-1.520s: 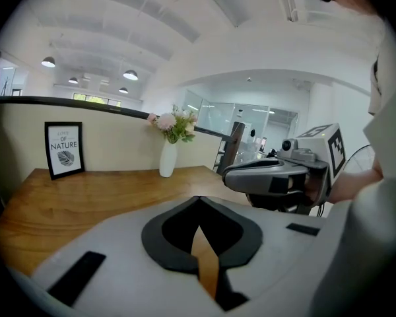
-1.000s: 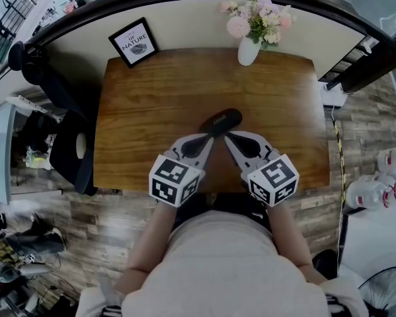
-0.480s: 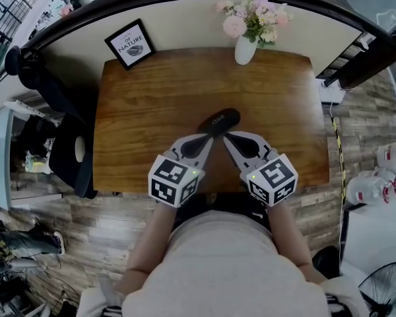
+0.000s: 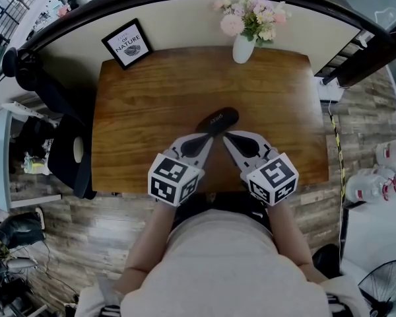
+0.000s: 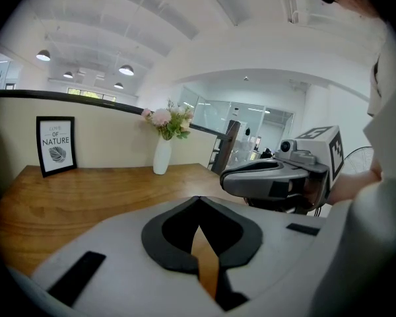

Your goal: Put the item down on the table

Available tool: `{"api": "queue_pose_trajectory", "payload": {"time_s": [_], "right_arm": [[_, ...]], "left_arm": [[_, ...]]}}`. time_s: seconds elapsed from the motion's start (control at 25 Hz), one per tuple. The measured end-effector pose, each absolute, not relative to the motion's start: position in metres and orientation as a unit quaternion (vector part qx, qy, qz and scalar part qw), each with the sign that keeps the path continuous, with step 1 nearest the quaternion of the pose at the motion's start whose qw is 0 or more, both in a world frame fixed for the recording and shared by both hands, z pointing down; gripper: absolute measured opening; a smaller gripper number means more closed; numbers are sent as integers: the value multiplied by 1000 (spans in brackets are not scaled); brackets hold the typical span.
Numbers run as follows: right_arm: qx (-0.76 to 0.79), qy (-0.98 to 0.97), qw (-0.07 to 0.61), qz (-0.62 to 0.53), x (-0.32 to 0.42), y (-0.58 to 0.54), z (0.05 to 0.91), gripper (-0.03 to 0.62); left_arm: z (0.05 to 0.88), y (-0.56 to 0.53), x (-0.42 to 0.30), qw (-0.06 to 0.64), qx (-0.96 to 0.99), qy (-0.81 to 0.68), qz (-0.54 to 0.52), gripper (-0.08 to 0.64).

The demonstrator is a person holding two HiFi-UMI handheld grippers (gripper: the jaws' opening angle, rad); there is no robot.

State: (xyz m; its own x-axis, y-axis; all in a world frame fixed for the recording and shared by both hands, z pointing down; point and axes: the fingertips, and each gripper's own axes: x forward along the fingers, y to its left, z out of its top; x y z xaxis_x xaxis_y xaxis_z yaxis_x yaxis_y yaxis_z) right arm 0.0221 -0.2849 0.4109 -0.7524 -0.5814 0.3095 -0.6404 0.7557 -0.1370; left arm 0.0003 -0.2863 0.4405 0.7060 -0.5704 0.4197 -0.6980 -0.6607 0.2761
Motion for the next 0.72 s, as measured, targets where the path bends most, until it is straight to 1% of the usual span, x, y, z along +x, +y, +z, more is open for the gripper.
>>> {"api": "queue_pose_trajectory", "payload": {"time_s": [0.72], "right_arm": [[321,-928,137,127,21,-289,424,9]], "left_arm": [[443,-286,0,217,900,-347,150,12]]}}
